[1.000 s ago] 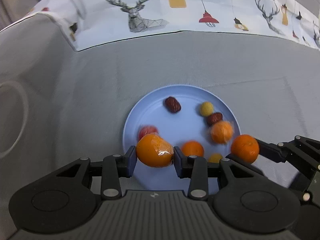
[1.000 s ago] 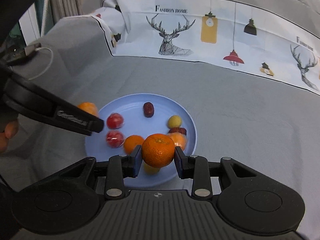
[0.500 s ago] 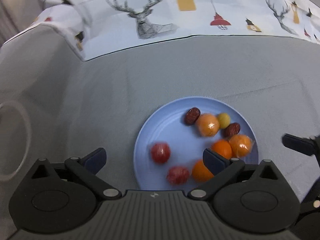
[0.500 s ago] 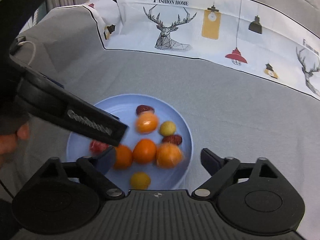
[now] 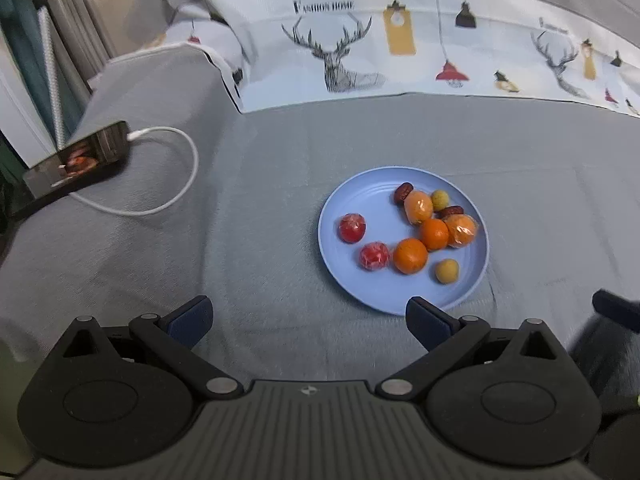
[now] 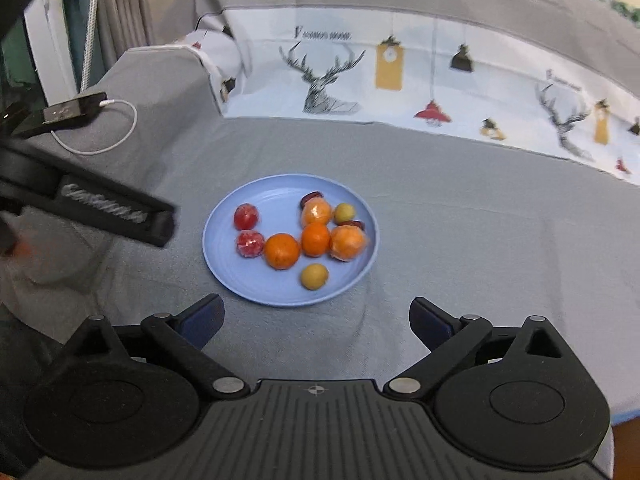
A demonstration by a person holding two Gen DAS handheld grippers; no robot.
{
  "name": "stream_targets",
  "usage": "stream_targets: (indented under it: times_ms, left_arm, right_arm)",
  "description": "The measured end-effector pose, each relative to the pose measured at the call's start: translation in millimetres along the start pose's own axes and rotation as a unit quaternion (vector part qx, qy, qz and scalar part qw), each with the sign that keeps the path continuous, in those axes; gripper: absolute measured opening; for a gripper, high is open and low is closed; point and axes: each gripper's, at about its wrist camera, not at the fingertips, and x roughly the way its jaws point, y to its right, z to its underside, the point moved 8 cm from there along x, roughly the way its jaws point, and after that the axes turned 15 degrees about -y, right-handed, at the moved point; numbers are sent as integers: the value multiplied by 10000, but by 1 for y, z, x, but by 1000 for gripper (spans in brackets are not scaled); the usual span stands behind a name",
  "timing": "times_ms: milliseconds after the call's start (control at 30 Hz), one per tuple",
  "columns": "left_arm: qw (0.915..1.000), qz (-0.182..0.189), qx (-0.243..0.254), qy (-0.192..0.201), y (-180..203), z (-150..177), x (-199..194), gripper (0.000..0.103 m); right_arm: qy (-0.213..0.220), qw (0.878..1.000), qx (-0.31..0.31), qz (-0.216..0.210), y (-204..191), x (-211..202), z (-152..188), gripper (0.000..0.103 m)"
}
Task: Organize fruits
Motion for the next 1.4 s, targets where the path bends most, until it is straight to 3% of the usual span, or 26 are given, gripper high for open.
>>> stream_targets:
  times_ms: [167,500,1400]
  left_arm:
    - [9997,-85,5,219,-1,29,-21,103]
    - [9990,-123,-156,394,-11,65,-41,103]
    - [9995,-127,-101,269,-13,70,-37,103]
  right_arm:
    - [412,9989,53,232,1,-21,19,99]
    - [791,9959,-280,341,-15,-54,37,102]
    - [866,9948,-346,415,-23,-60,41,102]
